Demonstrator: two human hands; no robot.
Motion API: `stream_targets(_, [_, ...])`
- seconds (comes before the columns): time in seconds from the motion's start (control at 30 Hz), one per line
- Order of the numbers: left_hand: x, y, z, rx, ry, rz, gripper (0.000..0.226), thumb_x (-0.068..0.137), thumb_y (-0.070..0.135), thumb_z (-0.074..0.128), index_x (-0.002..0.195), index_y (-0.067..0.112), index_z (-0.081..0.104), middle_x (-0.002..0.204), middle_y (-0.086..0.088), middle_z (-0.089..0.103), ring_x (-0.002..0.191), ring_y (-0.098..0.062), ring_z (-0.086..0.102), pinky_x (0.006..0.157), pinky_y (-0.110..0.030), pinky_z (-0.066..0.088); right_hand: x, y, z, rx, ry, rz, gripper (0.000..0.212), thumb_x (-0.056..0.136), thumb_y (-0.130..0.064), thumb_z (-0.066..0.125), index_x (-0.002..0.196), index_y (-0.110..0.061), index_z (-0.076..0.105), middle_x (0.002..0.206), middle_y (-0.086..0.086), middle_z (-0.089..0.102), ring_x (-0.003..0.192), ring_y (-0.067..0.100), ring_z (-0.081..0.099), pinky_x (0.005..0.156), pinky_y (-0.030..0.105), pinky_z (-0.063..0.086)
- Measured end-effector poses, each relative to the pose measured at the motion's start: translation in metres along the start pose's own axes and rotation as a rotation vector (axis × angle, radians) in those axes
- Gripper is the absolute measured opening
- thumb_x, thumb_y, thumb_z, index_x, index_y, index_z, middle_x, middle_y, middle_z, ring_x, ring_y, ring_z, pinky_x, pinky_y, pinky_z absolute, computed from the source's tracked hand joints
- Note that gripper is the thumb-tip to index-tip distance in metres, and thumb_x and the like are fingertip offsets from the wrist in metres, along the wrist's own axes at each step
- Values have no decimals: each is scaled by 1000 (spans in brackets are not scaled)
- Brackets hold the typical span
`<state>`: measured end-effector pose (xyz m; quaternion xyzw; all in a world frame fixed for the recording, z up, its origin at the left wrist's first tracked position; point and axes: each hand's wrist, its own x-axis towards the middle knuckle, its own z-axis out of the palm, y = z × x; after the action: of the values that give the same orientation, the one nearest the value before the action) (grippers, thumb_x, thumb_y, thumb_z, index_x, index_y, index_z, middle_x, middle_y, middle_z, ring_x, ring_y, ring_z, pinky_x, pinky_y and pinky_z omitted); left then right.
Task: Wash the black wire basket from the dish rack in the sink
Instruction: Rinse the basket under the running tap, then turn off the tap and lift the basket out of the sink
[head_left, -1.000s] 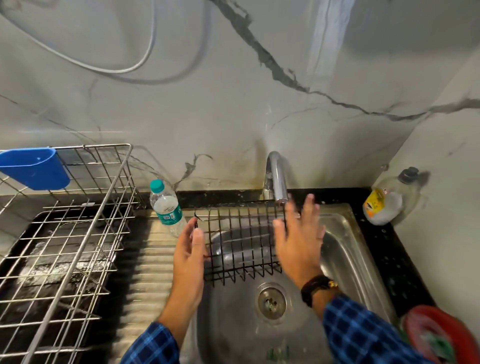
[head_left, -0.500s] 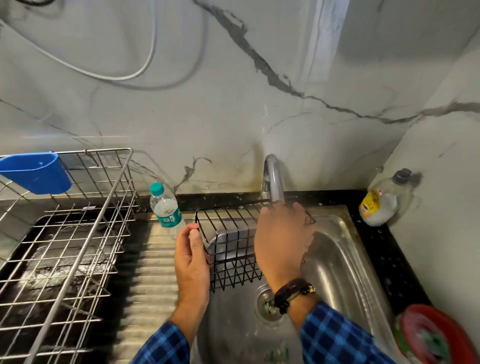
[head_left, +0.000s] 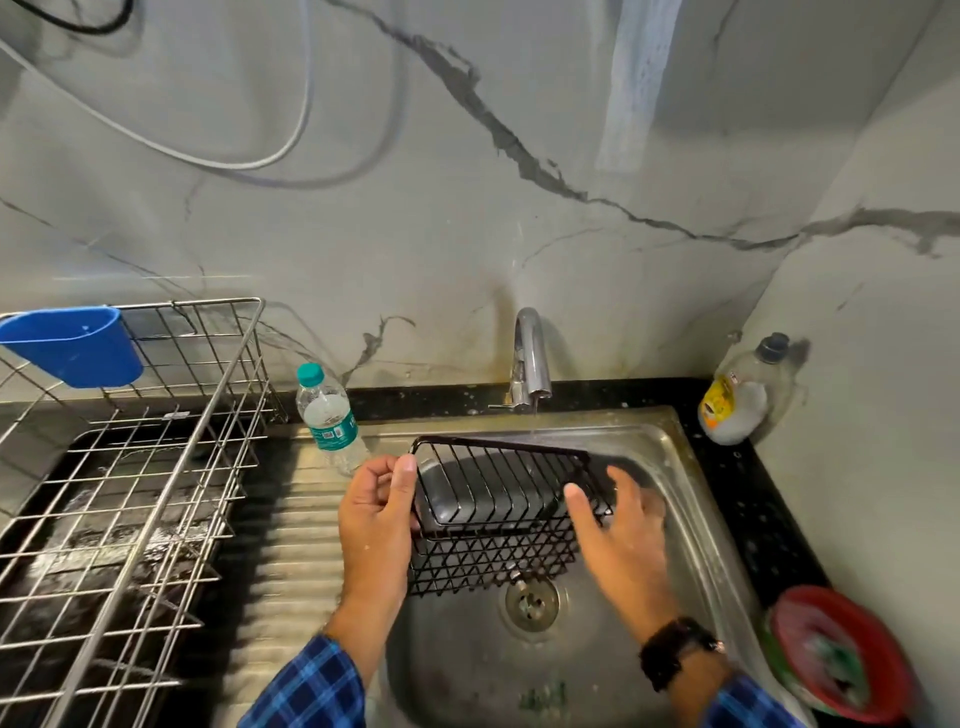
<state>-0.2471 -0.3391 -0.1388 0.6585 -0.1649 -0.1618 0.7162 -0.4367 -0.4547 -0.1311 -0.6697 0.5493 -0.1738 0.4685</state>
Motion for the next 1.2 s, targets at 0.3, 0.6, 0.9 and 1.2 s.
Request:
stream_targets(0.3, [8,-22,-5,420,-392,-164,31,102,48,46,102,25,66,89,-11,70,76,-26,68,74,-40,59,1,63,-46,505,-246,336,112,68,-41,86,157,-35,19,159,10,30,107,23,59,79,49,62])
stream_targets(0.6, [112,-25,81,807,-590,-238,48,103,14,41,151,17,42,143,-7,56,121,-26,59,102,-39,47,-1,66,-37,152,-91,288,96,83,-32,78,158,-26,18,160,16,21,101,22,55,70,38,64])
stream_targets(0.9, [145,-37,115,473,-573,-527,29,102,1,48,126,9,62,113,-7,72,109,-21,68,102,-38,53,18,63,-42,273,-81,354,101,82,-30,79,159,-23,15,158,14,26,92,17,56,63,33,62])
stream_targets(1.2, [145,-45,112,370,-522,-538,25,100,6,55,123,7,65,108,-7,73,97,-16,70,99,-36,55,25,51,-46,257,-128,312,101,82,-38,78,159,-21,15,162,12,20,114,27,54,70,34,63])
